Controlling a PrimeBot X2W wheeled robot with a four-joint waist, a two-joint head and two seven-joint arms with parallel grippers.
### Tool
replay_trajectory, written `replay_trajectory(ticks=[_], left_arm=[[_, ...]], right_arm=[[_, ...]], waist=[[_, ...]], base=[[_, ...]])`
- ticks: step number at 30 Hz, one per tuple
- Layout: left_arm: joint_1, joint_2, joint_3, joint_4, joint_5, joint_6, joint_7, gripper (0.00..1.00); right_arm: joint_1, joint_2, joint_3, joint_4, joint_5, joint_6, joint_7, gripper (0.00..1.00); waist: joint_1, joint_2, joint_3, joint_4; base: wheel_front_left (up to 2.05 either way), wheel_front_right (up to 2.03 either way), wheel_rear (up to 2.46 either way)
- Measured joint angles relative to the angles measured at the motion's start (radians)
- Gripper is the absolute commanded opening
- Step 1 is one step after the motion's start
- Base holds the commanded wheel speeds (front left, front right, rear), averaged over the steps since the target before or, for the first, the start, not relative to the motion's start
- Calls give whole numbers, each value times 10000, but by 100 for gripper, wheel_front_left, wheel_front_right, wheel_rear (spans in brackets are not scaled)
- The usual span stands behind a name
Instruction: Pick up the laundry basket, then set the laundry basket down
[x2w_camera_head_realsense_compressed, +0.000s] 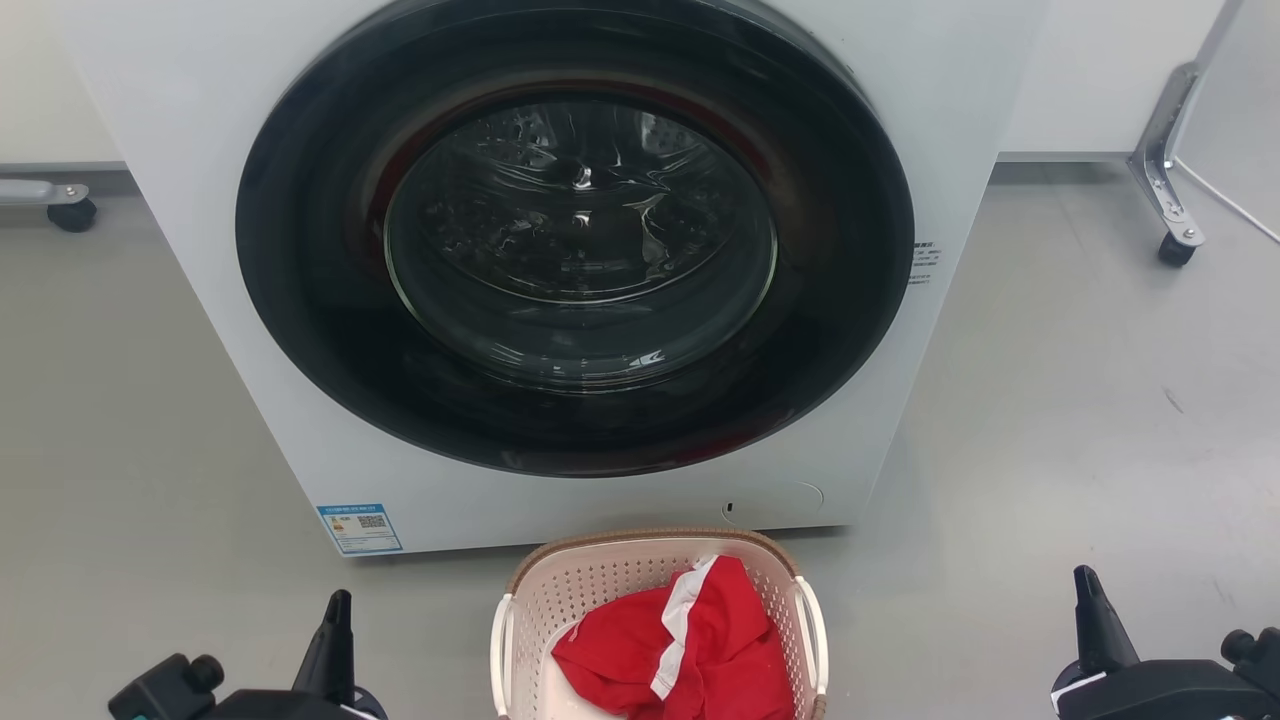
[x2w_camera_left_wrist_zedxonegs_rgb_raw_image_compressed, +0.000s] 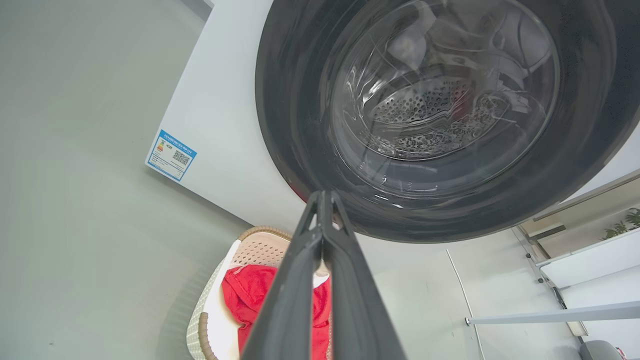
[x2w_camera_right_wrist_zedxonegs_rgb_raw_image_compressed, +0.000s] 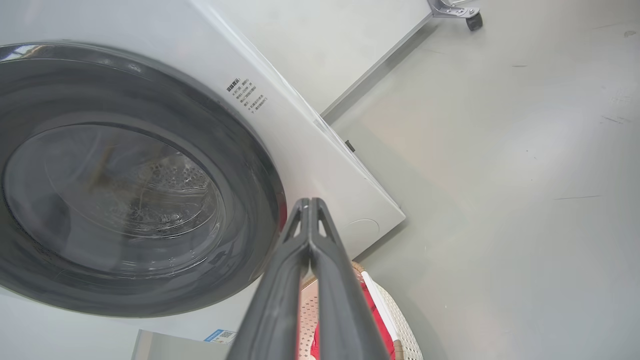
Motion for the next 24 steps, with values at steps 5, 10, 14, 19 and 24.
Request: replay_trajectory(ticks=[5,10,14,19,24], left_arm=[[-87,-44,203,27,-608,-94,163,0],[-111,-82,353,65,-1244,-222,347,0],[-123,-107,522,111,-1756,-355,449,0],[-280,-173,673,165,-2391,-449,614,0],[-307,-245,869,199,-3007,-612,784,0]], right_arm=[[-27,84,-196,29,669,109,178,0],[-50,171,-376,56,1344,228,355,0],[-198,224,-541,79,1893,334,522,0],[-210,313,-719,109,2566,468,692,0],[-214,383,-915,146,3239,568,842,0]], waist=[[0,0,9,-10],[0,0,18,-20],[0,-1,25,-27],[0,-1,35,-38],[0,-1,44,-47]], base=[[0,0,0],[0,0,0],[0,0,0],[0,0,0],[0,0,0]])
